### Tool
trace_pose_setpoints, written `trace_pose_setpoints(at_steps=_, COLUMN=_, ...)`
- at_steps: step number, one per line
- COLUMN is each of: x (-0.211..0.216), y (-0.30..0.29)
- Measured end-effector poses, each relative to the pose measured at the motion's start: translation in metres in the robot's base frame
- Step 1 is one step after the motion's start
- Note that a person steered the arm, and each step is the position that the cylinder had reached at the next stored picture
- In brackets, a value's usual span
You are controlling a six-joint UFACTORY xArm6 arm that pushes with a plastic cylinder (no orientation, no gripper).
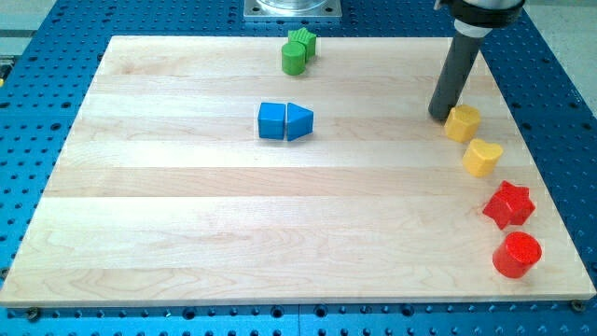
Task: Keep the triangle above the hexagon
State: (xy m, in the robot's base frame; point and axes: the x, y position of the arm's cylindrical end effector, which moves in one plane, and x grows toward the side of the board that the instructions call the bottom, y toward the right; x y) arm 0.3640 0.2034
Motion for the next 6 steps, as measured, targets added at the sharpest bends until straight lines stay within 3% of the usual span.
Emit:
trace_pose_setpoints(at_steps=4, x=0.016, y=-0.007)
trace_pose_setpoints(at_steps=5, x=0.069, y=-0.106)
trace_pose_setpoints(at_steps=6, x=0.088, y=-0.230)
